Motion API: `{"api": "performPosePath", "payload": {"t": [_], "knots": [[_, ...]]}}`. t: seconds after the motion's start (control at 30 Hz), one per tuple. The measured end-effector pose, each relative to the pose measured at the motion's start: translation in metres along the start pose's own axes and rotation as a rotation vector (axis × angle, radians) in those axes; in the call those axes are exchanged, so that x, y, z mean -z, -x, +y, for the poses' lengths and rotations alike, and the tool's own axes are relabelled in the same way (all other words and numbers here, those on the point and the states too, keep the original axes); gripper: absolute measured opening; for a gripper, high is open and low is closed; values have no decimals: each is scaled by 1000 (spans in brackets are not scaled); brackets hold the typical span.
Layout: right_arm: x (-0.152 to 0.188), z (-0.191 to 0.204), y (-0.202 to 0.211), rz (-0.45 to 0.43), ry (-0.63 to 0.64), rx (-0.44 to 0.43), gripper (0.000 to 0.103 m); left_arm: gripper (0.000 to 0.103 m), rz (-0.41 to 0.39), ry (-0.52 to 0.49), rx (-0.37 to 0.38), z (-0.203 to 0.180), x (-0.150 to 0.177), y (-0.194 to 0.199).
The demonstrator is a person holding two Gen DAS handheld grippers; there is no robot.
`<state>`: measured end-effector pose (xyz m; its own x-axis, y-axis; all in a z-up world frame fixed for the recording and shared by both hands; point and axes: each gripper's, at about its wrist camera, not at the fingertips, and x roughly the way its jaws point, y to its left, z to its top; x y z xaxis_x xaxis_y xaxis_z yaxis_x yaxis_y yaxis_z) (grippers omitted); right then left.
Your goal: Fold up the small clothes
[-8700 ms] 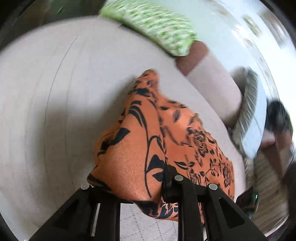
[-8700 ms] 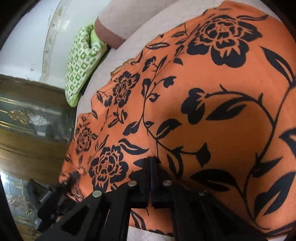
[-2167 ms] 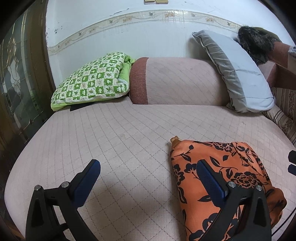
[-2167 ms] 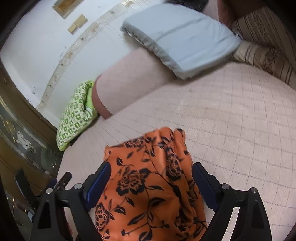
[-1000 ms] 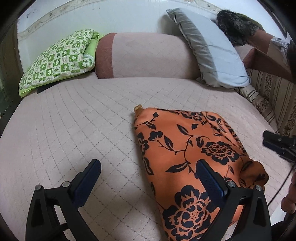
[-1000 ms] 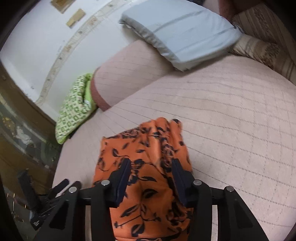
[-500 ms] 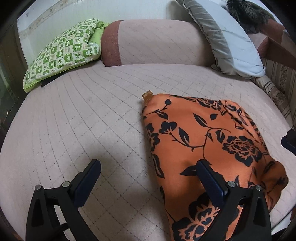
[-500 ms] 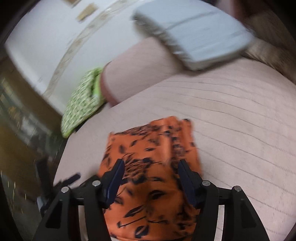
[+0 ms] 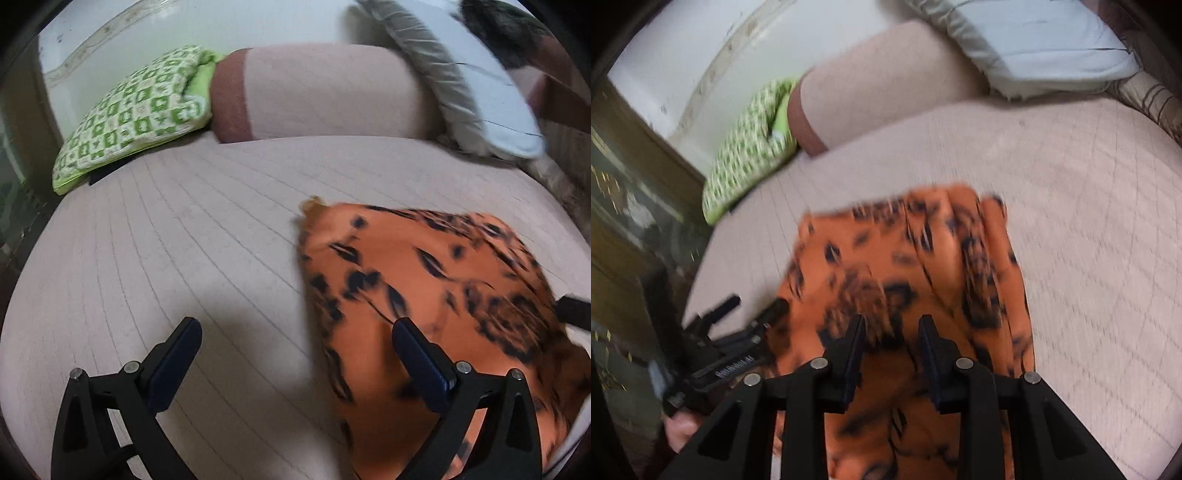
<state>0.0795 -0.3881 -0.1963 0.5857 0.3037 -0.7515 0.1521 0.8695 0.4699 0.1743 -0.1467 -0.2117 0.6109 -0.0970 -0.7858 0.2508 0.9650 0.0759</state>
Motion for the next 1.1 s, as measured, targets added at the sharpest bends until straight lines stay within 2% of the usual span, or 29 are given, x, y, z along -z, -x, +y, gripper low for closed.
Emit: {"api": "performPosePath", "payload": {"t": [0.07, 0.17, 0.2, 0.27, 0.33, 0.37, 0.47, 0.6, 0.7, 0.8, 0.9, 1.1], "knots": [[-12, 1, -4, -11, -18, -15, 32, 103, 20, 27, -17, 8, -5, -14], [-40, 9, -33, 8, -27, 11, 32, 103, 38, 57, -34, 17, -11, -30], [-47, 8, -40, 14, -40, 7, 35, 103, 40, 62, -38, 19, -12, -32], [-60, 2, -60, 35, -86, -2, 35, 103, 43, 76, -43, 23, -14, -36], [-65, -8, -84, 68, -117, 65, 35, 103, 56, 63, -39, 22, -14, -41], [-66, -15, -92, 83, -132, 71, 35, 103, 79, 40, -43, 19, -12, -46], [-67, -27, -88, 74, -206, 7, 35, 103, 89, 42, -30, 21, -14, -46], [-55, -12, -59, 45, -154, -4, 35, 103, 88, 62, -8, 27, -16, -35], [-39, 10, -47, 72, -80, -38, 35, 103, 69, 19, -12, 18, -10, -20], [-22, 29, -48, 117, -8, 27, 35, 103, 43, -33, -27, 8, -4, -9], [-7, 40, -45, 113, 50, 108, 35, 103, 22, -86, -43, -5, 13, 4], [28, 32, -16, 118, 3, 106, 35, 103, -15, -123, -86, -27, 45, 31]]}}
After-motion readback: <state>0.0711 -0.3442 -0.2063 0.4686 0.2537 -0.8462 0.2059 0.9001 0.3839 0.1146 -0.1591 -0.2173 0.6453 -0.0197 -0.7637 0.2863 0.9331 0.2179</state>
